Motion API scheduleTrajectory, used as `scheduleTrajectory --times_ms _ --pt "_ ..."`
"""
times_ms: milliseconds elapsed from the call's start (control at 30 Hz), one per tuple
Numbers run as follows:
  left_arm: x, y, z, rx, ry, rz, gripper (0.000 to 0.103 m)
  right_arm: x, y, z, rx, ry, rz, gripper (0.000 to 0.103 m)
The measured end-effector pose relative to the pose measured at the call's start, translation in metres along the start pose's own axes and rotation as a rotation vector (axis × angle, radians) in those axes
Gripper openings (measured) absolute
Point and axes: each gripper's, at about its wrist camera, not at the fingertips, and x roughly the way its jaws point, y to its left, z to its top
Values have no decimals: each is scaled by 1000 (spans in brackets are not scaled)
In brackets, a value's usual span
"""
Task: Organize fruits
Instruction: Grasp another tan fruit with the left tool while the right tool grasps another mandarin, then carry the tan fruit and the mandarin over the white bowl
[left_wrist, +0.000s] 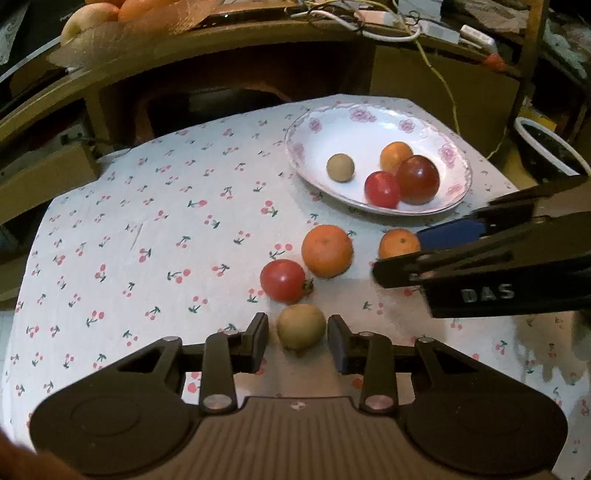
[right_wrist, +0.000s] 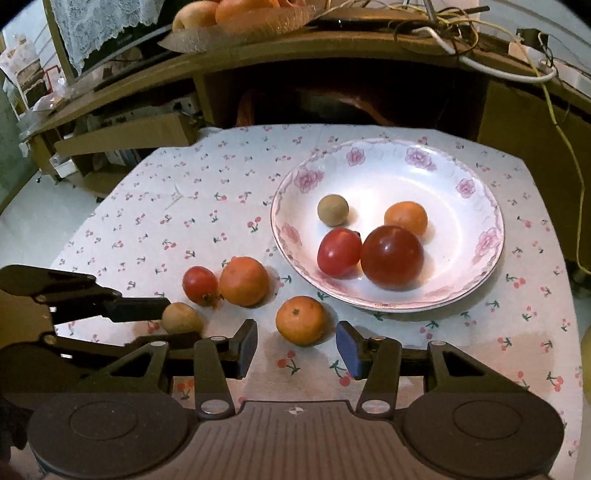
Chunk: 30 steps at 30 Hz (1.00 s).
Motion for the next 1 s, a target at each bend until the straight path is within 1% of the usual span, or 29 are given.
scheduleTrajectory --times_ms 67,100,133,167,200,233,433,633,733,833,933,1000 --pt "0 0 0 4 0 -2 38 3 1 1 -2 -3 6 49" --pt "0 1 0 2 1 -4 36 5 1 2 -3 0 3 47" --pt "1 1 0 -2 4 -9 36 7 1 3 0 8 -5 43" --pt "2 2 -1 -5 6 -14 35 8 0 3 3 11 -10 42" --pt "1 1 -1 -1 4 -13 34 8 0 4 2 11 -18 36" --pt "1 1 -1 4 3 -13 34 8 0 4 1 14 -24 33" --pt "-5 2 -1 11 0 -29 34 1 1 0 -21 38 -15 32" --pt "-15 -4 -7 51 8 -63 34 -21 3 -10 -59 45 18 31" --pt "-11 -7 -10 66 23 -73 34 -21 -2 -17 -66 66 21 32" --pt "-9 -11 -11 91 24 -65 34 -19 -5 -22 -70 80 23 32" --pt "-9 -10 -11 91 25 -67 37 -20 -3 -22 -92 82 28 35" --pt "-9 -8 -12 91 24 -62 43 -20 -4 -23 -96 81 34 37"
